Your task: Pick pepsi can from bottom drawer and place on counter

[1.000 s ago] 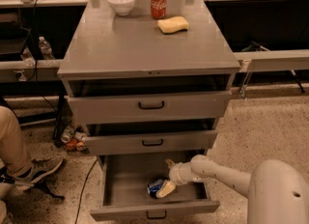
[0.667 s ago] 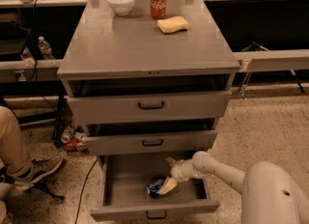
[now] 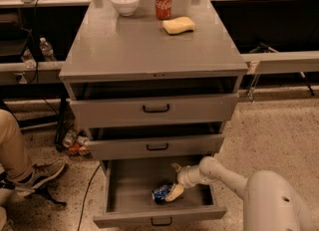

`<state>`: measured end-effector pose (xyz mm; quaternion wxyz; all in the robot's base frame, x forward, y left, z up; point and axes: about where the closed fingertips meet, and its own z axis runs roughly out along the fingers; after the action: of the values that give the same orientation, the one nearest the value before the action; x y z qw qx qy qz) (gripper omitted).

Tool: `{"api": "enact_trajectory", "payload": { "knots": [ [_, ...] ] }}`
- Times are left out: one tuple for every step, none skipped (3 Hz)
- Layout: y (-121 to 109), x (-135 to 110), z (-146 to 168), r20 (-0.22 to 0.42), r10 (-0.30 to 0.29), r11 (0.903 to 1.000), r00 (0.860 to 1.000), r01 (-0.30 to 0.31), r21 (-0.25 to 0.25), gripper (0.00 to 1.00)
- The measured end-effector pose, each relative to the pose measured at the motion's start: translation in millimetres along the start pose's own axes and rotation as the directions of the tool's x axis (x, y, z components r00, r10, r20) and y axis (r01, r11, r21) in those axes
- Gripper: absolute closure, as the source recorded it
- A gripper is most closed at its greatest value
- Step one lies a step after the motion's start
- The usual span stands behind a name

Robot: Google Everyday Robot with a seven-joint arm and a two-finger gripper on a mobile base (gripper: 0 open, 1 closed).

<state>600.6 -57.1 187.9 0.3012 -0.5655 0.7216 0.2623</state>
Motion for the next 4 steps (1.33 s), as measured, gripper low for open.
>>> {"api": "enact_trajectory", "payload": {
  "knots": [
    [5,8,8,-0.003,-0.016,0.9998,1.0,0.016,-0.015,0.0],
    [22,16,38,-0.043,-0.066,0.9963,0.997,0.064,-0.058,0.0],
    [22,17,43,-0.04,-0.071,0.9961,0.997,0.069,-0.056,0.0],
    [17,22,55,-0.031,-0.087,0.9951,0.996,0.085,-0.05,0.0]
  ]
}}
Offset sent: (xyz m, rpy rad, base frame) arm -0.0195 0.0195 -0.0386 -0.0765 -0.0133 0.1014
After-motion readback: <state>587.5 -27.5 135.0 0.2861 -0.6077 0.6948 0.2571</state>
